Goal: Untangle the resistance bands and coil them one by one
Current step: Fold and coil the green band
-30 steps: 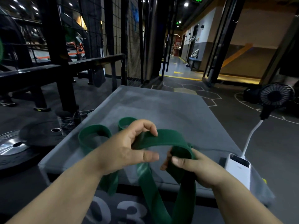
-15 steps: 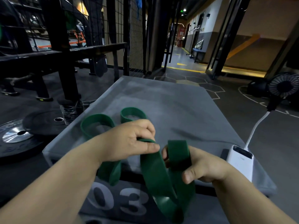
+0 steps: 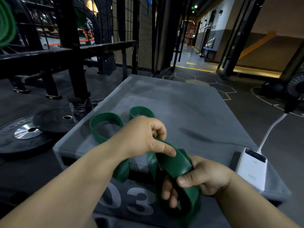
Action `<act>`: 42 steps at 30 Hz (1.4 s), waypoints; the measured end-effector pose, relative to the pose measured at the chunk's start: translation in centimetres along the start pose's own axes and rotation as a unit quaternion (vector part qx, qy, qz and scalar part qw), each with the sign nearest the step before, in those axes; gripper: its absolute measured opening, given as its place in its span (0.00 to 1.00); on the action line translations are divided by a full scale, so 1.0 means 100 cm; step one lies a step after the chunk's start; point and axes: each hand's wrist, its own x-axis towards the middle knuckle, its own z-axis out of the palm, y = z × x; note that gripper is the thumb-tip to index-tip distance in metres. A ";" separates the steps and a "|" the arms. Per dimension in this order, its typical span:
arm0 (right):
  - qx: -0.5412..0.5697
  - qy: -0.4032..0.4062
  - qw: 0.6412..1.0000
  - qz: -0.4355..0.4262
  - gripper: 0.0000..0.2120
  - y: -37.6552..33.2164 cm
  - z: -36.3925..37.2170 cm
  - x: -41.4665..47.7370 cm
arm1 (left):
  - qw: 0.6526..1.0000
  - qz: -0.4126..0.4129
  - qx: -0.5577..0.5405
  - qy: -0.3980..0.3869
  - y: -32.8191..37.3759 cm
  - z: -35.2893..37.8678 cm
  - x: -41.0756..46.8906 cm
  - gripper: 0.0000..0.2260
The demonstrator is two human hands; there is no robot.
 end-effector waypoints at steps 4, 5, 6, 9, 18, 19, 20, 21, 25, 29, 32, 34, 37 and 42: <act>-0.005 -0.057 0.997 0.055 0.21 -0.001 -0.001 0.001 | 0.999 0.005 -0.004 -0.051 -0.002 -0.006 0.003 0.17; -0.012 -0.077 0.994 0.072 0.21 -0.001 0.000 0.002 | 0.997 0.004 -0.007 -0.080 -0.003 -0.008 0.004 0.16; -0.021 -0.097 0.992 0.080 0.20 0.000 0.001 0.005 | 0.994 0.001 -0.015 -0.113 -0.005 -0.010 0.005 0.15; -0.010 -0.130 0.991 0.036 0.17 0.002 0.006 0.009 | 0.987 -0.003 -0.036 -0.157 -0.015 -0.006 0.012 0.11; 0.097 -0.021 0.976 -0.194 0.06 -0.019 -0.006 -0.008 | 0.985 0.006 0.165 -0.058 -0.043 0.019 0.019 0.17; 0.106 -0.007 0.972 -0.211 0.06 -0.023 -0.007 -0.011 | 0.983 -0.012 0.167 -0.075 -0.046 0.018 0.018 0.17; 0.114 0.009 0.967 -0.227 0.07 -0.028 -0.009 -0.014 | 0.982 -0.035 0.158 -0.103 -0.049 0.016 0.016 0.20; 0.125 0.024 0.962 -0.241 0.09 -0.032 -0.010 -0.018 | 0.981 -0.057 0.138 -0.127 -0.053 0.015 0.015 0.25; 0.180 0.069 0.937 -0.290 0.07 -0.042 -0.015 -0.032 | 0.980 -0.092 0.083 -0.157 -0.051 0.017 0.013 0.37; 0.201 0.093 0.918 -0.330 0.05 -0.048 -0.019 -0.040 | 0.972 -0.029 0.212 -0.102 -0.044 0.024 0.012 0.26; 0.218 0.092 0.902 -0.360 0.02 -0.052 -0.024 -0.048 | 0.960 -0.020 0.272 -0.059 -0.043 0.027 0.013 0.20; 0.218 0.096 0.897 -0.373 0.04 -0.052 -0.027 -0.054 | 0.958 -0.022 0.285 -0.025 -0.044 0.027 0.014 0.17; 0.212 0.106 0.891 -0.388 0.07 -0.054 -0.032 -0.061 | 0.967 -0.092 0.236 -0.030 -0.048 0.020 0.017 0.17; 0.196 0.148 0.882 -0.402 0.09 -0.053 -0.044 -0.067 | 0.981 -0.164 -0.008 -0.100 -0.059 0.003 0.015 0.16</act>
